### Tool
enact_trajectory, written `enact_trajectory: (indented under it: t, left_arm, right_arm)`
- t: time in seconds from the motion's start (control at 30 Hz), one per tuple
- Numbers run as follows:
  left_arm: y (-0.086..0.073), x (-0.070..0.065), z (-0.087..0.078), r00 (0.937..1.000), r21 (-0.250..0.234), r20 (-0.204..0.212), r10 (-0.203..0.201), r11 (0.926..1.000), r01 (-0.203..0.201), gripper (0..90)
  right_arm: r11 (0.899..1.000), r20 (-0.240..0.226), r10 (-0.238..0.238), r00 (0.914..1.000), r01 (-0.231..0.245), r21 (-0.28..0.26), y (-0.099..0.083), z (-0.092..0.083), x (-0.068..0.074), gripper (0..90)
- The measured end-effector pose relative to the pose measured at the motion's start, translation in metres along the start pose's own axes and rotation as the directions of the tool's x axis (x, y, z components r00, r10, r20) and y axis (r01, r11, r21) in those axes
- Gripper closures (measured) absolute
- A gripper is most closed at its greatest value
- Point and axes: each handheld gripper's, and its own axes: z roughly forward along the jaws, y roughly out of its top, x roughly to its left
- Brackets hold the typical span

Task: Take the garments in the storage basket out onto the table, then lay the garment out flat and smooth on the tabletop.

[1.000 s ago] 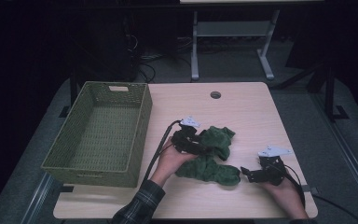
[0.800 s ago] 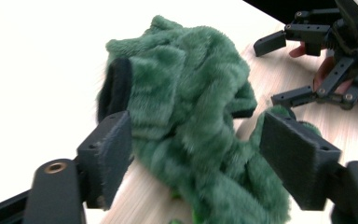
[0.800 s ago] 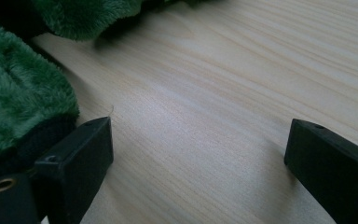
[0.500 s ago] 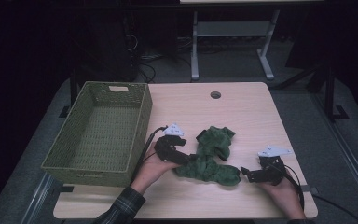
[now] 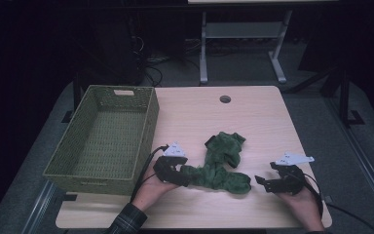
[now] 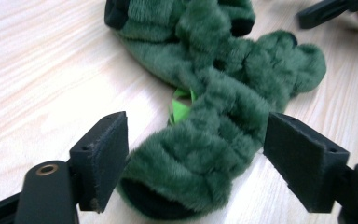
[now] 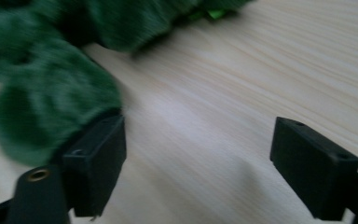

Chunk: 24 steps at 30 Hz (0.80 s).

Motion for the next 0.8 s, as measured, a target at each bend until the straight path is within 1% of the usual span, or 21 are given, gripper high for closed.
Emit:
enact_trajectory:
  t: [0.03,0.07,0.1,0.17,0.2,0.23,0.27,0.33,0.43,0.5,0.53,0.57,0.63,0.67,0.73,0.8]
  left_arm:
    - [-0.001,0.001,-0.001,0.9998,0.008,-0.006,0.017,0.9998,-0.017,23.5]
    - [-0.003,0.001,-0.001,0.9999,0.013,-0.004,0.012,0.9998,-0.012,24.3]
    - [-0.004,0.001,0.000,1.0000,0.004,-0.005,0.003,1.0000,-0.003,25.4]
    - [-0.006,0.001,-0.001,0.9999,0.011,-0.010,0.009,0.9999,-0.009,26.0]
    - [-0.007,0.001,-0.001,0.9997,0.016,-0.014,0.019,0.9997,-0.019,26.2]
    - [-0.007,0.000,-0.001,0.9998,0.010,-0.017,0.014,0.9999,-0.014,27.0]
    - [-0.008,0.000,-0.001,0.9995,0.014,-0.021,0.023,0.9997,-0.023,28.1]
    - [-0.010,0.000,-0.001,0.9992,0.034,-0.027,0.031,0.9990,-0.030,29.9]
    - [-0.013,0.001,0.003,0.9996,0.051,-0.025,0.013,0.9986,-0.012,37.3]
    - [-0.014,0.001,0.005,0.9996,0.075,-0.020,0.022,0.9969,-0.021,42.4]
    - [-0.014,0.000,0.007,0.9995,0.081,-0.025,0.020,0.9965,-0.018,44.9]
    - [-0.014,0.000,0.008,0.9994,0.102,-0.023,0.025,0.9946,-0.023,49.1]
    - [-0.015,0.000,0.011,1.0000,0.105,-0.004,0.008,0.9944,-0.008,58.4]
    - [-0.016,0.000,0.011,1.0000,0.107,0.005,0.004,0.9943,-0.004,65.0]
    - [-0.015,-0.001,0.011,0.9998,0.116,0.019,0.002,0.9933,-0.004,75.7]
    - [-0.014,-0.002,0.012,0.9999,0.128,0.017,0.004,0.9918,-0.006,82.7]
  right_arm:
    - [1.000,-0.019,-0.004,0.9998,0.004,-0.012,0.001,-0.003,0.002,20.1]
    - [1.000,-0.041,-0.003,0.9991,0.002,-0.016,0.002,-0.006,0.005,20.5]
    - [0.999,-0.063,-0.020,0.9978,0.018,-0.026,0.002,-0.006,0.007,20.5]
    - [0.999,-0.105,-0.024,0.9942,0.021,-0.024,0.002,-0.006,0.013,20.5]
    - [0.999,-0.126,-0.029,0.9916,0.026,-0.024,0.002,-0.005,0.017,20.5]
    - [0.999,-0.136,-0.038,0.9900,0.036,-0.021,0.002,-0.004,0.020,21.0]
    - [0.999,-0.149,-0.046,0.9878,0.044,-0.017,0.002,-0.003,0.025,21.8]
    - [0.998,-0.171,-0.062,0.9833,0.062,-0.003,0.001,-0.001,0.033,24.9]
    - [0.994,-0.205,-0.095,0.9740,0.102,0.025,0.002,0.003,0.042,34.1]
    - [0.992,-0.216,-0.102,0.9711,0.115,0.046,0.002,0.007,0.047,39.8]
    - [0.991,-0.219,-0.108,0.9698,0.123,0.057,0.002,0.009,0.048,42.3]
    - [0.989,-0.216,-0.112,0.9698,0.130,0.069,0.001,0.011,0.049,45.2]
    - [0.987,-0.213,-0.110,0.9708,0.133,0.093,0.000,0.013,0.049,54.8]
    - [0.987,-0.213,-0.112,0.9706,0.134,0.090,-0.001,0.013,0.048,62.8]
    - [0.986,-0.210,-0.114,0.9710,0.136,0.096,-0.001,0.012,0.047,73.3]
    - [0.985,-0.210,-0.121,0.9702,0.143,0.097,-0.001,0.012,0.046,78.9]
